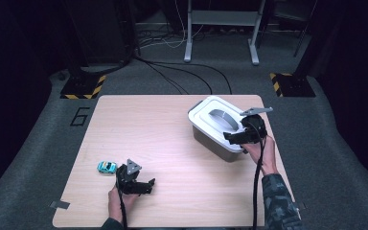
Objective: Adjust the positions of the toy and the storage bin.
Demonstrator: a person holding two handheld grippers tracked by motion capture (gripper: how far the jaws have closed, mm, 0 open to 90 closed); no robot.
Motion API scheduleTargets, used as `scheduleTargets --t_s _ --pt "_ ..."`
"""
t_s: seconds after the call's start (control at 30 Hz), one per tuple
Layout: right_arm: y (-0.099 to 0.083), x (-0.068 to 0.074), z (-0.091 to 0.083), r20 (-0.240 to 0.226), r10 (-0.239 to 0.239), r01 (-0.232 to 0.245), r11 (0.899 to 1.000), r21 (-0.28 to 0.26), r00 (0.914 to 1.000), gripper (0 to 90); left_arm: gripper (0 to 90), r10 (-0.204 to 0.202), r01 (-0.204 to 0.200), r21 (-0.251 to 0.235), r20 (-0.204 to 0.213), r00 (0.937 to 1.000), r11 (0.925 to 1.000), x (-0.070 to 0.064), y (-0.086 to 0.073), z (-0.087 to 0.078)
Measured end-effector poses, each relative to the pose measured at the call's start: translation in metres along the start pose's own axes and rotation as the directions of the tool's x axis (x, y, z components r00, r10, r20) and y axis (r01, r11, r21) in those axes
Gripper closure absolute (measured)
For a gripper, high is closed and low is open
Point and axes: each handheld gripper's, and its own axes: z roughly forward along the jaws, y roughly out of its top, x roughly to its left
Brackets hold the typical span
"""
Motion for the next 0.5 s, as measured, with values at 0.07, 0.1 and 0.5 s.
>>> scheduleTargets --t_s 0.07,0.1,0.5 --pt "0.002 -0.001 0.002 0.005 0.000 0.000 1.000 -0.005 1.0000 14.3 2.5 0.003 -0.003 0.004 0.001 1.0000 1.0000 0.000 0.000 0.000" --pt "0.003 -0.002 0.003 0.012 -0.001 0.002 1.000 -0.012 0.9999 18.1 2.6 0.002 -0.002 0.001 0.000 1.0000 1.0000 0.000 0.000 0.000" --pt "0.007 -0.005 0.016 0.078 0.001 0.001 0.999 -0.032 0.9969 51.4 3.0 0.004 -0.004 -0.004 -0.002 1.0000 1.0000 0.000 0.000 0.000"
